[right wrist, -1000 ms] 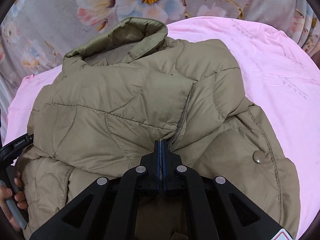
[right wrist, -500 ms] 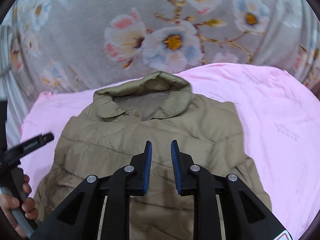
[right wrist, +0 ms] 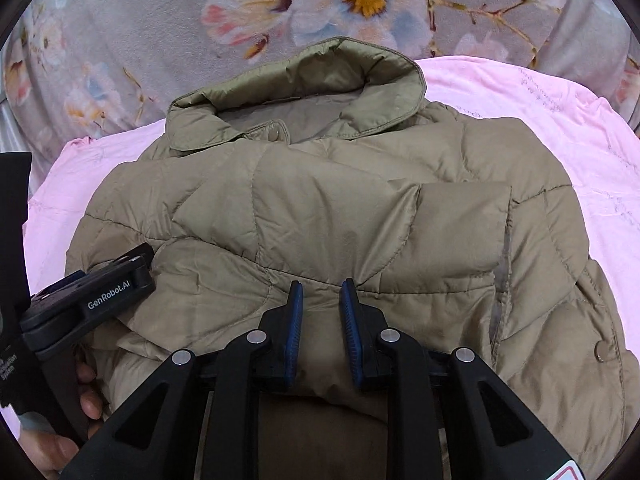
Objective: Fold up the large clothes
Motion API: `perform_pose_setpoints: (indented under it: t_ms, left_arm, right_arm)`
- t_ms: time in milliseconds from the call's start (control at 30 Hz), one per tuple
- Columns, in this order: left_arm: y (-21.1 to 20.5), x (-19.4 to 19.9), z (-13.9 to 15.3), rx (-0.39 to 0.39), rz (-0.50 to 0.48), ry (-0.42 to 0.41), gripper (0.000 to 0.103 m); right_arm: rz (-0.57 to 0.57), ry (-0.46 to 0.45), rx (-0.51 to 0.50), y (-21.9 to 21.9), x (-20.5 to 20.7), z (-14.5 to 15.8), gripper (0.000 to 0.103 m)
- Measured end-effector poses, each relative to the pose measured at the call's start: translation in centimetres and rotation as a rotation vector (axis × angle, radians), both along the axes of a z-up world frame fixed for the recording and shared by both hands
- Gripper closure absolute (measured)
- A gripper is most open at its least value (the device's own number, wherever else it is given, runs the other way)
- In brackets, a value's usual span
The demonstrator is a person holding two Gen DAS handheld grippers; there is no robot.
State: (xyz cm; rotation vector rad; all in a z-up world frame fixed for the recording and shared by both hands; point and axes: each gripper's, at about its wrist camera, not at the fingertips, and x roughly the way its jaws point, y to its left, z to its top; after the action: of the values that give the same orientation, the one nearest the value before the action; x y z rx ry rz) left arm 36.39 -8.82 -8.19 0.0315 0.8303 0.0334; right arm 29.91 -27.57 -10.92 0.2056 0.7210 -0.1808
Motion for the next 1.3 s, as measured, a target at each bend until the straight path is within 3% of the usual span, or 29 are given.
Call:
perform_pose_setpoints:
  t_ms: [267, 633, 733, 867, 933, 1033, 1167, 1200, 1267, 1300]
  left_arm:
    - [-0.4, 0.1, -0.1, 0.036, 0.002, 0.002, 0.006]
    - [-0.3, 0.4, -0.1, 0.024, 0.003, 0.015, 0.005]
    - [0.8, 0.7, 0.6, -0.051, -0.021, 0.054, 0.005]
    - [2.8, 2.2, 4.1, -0.249, -0.058, 0.078, 0.005]
    - [2.9, 3.8, 6.3, -0.306, -0.059, 0.057, 0.005]
    - [1.9, 7.3, 7.4, -0.344, -0.063, 0.081, 0.005]
    - [0.3, 11.2, 5.3, -0.354, -0.035, 0.159, 0.011]
    - [0.0, 11.8, 4.6, -0.359, -0.026, 0.174, 0.014]
    - [-0.6, 12.0, 3.9, -0.327, -0.018, 0.166, 0.021]
    - [-0.9, 12.1, 3.8, -0.297, -0.018, 0.152, 0.025]
  right_arm:
    - [-0.003, 0.000, 0.015, -0.3, -0.2, -0.1, 0.083]
    - [-0.006, -0.007, 0.043, -0.6, -0.2, -0.1, 0.083]
    - [0.013, -0.024, 0.116, -1.5, -0.6, 0.0, 0.079]
    - [0.022, -0.044, 0.230, -3.6, -0.9, 2.1, 0.073]
    - [-0.005, -0.101, 0.304, -5.5, -0.4, 3.9, 0.060]
    - [-0.045, -0.150, 0.427, -8.7, 1.3, 5.1, 0.058]
    - [-0.119, -0.145, 0.515, -12.3, 4.0, 4.5, 0.058]
    - [-0.130, -0.132, 0.552, -13.1, 5.0, 3.9, 0.059]
    - [-0.122, -0.128, 0.587, -13.7, 6.4, 3.1, 0.075]
    - [-0.114, -0.120, 0.566, -13.7, 7.0, 3.2, 0.090]
